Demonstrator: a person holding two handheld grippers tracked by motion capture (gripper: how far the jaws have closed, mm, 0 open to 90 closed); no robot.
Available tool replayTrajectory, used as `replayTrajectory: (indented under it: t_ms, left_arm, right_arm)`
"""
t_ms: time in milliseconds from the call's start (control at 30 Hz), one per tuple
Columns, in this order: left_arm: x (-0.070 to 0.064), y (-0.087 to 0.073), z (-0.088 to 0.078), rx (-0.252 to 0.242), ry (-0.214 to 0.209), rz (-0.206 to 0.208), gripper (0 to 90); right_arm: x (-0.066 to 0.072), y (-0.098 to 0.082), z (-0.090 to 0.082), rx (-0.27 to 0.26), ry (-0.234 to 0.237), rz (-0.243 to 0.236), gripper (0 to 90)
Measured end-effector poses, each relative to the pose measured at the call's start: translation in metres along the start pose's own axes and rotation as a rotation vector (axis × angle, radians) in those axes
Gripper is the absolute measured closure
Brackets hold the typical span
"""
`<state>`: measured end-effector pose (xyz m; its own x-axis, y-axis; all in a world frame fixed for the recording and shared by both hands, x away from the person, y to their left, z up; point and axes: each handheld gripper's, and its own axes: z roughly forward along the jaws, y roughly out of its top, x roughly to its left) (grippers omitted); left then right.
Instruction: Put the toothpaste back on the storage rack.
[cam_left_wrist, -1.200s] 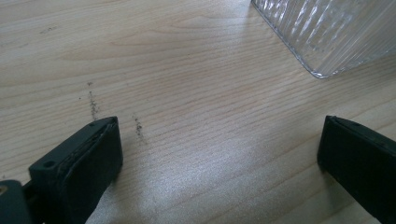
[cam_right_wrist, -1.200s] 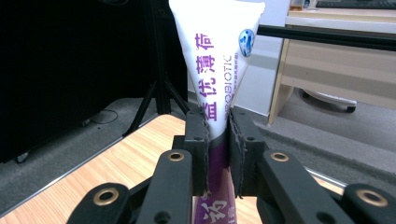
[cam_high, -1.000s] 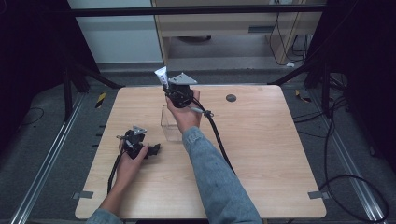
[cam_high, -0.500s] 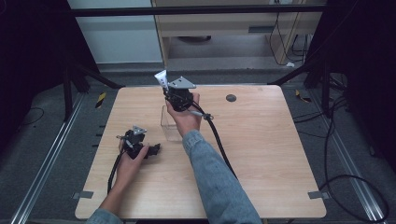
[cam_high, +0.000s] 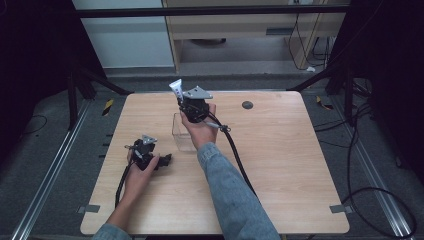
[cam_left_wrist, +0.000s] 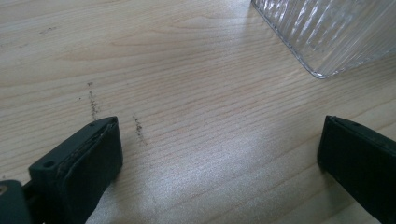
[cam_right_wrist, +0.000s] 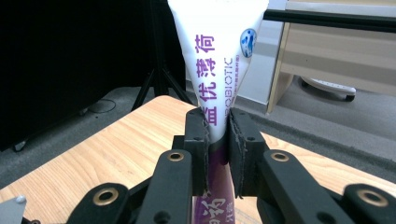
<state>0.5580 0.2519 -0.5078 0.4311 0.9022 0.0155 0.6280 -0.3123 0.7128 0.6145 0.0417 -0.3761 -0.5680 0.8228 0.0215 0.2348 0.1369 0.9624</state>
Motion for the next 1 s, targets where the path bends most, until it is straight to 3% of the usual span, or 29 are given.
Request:
replayTrajectory:
  t_ms: [1000]
  left_arm:
    - [0.0,0.0,0.0,0.002,0.0,0.001,0.0]
  right_arm:
    - [-0.001,-0.019,-0.005,0.062,0.017,-0.002,79.1]
